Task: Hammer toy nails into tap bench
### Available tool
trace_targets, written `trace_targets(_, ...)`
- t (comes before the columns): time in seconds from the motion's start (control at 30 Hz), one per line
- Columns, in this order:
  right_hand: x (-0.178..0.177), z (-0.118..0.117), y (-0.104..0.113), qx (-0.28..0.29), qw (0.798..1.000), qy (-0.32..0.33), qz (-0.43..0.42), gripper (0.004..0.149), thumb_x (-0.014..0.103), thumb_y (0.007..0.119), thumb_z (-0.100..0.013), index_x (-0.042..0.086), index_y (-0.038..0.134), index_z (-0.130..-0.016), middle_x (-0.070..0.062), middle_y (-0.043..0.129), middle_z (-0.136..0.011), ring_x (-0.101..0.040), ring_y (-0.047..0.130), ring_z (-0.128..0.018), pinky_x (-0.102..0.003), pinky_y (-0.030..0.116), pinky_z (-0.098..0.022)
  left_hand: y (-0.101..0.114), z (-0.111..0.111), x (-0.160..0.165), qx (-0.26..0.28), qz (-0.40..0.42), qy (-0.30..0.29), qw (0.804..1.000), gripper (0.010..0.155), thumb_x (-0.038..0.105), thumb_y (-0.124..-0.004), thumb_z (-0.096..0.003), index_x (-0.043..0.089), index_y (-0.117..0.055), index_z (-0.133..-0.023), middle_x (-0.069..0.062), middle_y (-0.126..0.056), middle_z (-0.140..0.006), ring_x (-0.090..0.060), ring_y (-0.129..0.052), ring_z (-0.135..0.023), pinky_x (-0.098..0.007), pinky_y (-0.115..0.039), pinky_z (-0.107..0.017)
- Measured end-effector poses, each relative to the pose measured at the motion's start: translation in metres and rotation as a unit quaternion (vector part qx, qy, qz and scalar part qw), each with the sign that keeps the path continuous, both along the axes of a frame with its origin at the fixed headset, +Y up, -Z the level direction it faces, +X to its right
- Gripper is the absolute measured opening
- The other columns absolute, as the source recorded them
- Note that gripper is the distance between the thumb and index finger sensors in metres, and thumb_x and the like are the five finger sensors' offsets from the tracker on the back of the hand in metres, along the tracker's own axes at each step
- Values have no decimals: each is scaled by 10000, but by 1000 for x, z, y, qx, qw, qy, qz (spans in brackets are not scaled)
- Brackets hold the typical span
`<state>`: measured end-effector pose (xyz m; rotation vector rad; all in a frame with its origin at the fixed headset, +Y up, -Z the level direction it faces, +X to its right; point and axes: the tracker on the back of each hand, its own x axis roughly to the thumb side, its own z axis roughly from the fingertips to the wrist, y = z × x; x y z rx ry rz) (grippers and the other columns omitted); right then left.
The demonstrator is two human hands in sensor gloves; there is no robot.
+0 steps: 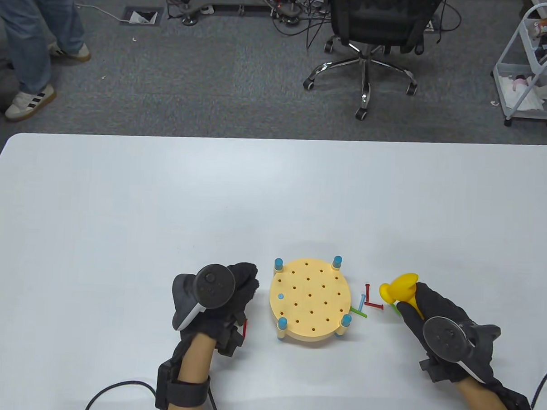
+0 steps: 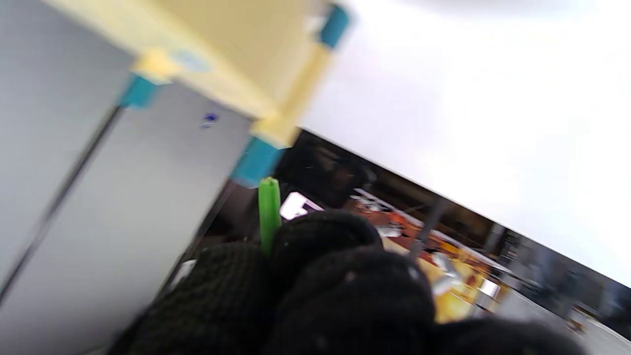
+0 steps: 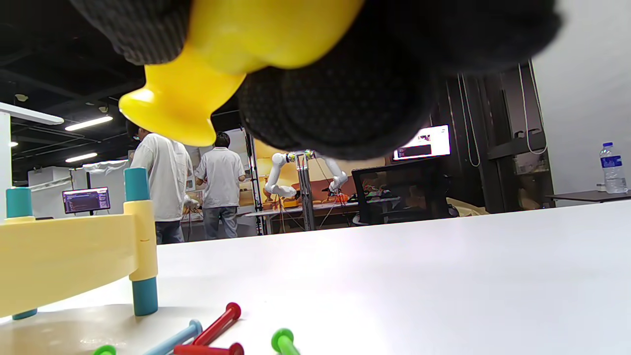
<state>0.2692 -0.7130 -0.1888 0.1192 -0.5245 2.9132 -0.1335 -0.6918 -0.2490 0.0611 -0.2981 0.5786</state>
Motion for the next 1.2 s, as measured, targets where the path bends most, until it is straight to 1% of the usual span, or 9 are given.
trace_targets(0.07, -1, -1, -1, -2, 1000, 1, 2, 668, 564, 616, -418, 106, 754, -884, -16, 961, -592, -174, 1002, -311, -287, 853, -246, 8, 6, 17, 24, -11, -31, 999, 429, 333, -825, -401, 179, -833, -801, -136, -995, -522, -93, -933, -218, -303, -819, -168)
trace_targets(0.17, -3, -2, -2, -7, 1000, 4, 2, 667, 563, 616, -418, 106, 754, -884, -16, 962, -592, -174, 1002, -311, -287, 854, -247, 11, 12, 51, 44, -62, -78, 994, 429, 335, -811, -406, 184, -822, -807, -136, -977, -520, -87, -920, -227, -300, -813, -176)
trace_targets(0.3, -4, -2, -3, -11, 1000, 8, 5, 668, 564, 616, -418, 107, 754, -884, -16, 962, -591, -175, 1002, -311, -288, 854, -246, 11, 8, 83, 47, -147, -102, 983, 423, 343, -816, -400, 204, -832, -799, -126, -977, -515, -87, -917, -230, -302, -812, -184)
trace_targets(0.37, -4, -2, -3, -13, 1000, 10, 6, 667, 564, 615, -418, 107, 756, -883, -15, 962, -591, -174, 1002, -310, -287, 854, -246, 11, 4, 90, 47, -164, -102, 980, 420, 343, -830, -390, 214, -844, -789, -119, -989, -514, -89, -925, -226, -300, -817, -183)
trace_targets(0.53, -4, -3, -4, -19, 1000, 12, 4, 667, 565, 615, -418, 108, 756, -883, -16, 962, -590, -175, 1002, -309, -287, 853, -246, 10, -4, 91, 12, -155, -119, 981, 418, 336, -869, -373, 223, -869, -775, -113, -1015, -526, -101, -948, -234, -298, -822, -182)
trace_targets(0.57, -4, -3, -4, -20, 1000, 12, 4, 669, 565, 616, -417, 107, 756, -884, -17, 962, -590, -175, 1002, -309, -288, 853, -246, 10, -5, 91, 12, -157, -119, 980, 419, 336, -875, -367, 228, -873, -772, -111, -1021, -529, -102, -954, -234, -296, -823, -179)
trace_targets(0.73, -5, -3, -4, -24, 1000, 14, 5, 670, 567, 615, -416, 109, 756, -884, -16, 962, -590, -175, 1002, -309, -287, 854, -246, 10, -7, 96, 0, -192, -119, 974, 423, 338, -896, -356, 234, -881, -765, -97, -1042, -540, -100, -964, -228, -289, -822, -162)
trace_targets(0.93, -6, -4, -4, -26, 999, 16, 8, 670, 568, 615, -417, 109, 757, -884, -16, 962, -589, -175, 1002, -308, -288, 854, -245, 10, -4, 108, 14, -258, -112, 959, 422, 343, -899, -350, 243, -883, -759, -89, -1045, -540, -99, -968, -233, -290, -827, -169)
trace_targets(1.2, -7, -4, -5, -27, 999, 18, 10, 669, 569, 614, -417, 111, 757, -884, -15, 963, -588, -175, 1002, -308, -288, 854, -245, 6, -4, 110, 11, -264, -114, 958, 423, 344, -904, -347, 242, -884, -757, -85, -1052, -546, -103, -974, -230, -292, -829, -165)
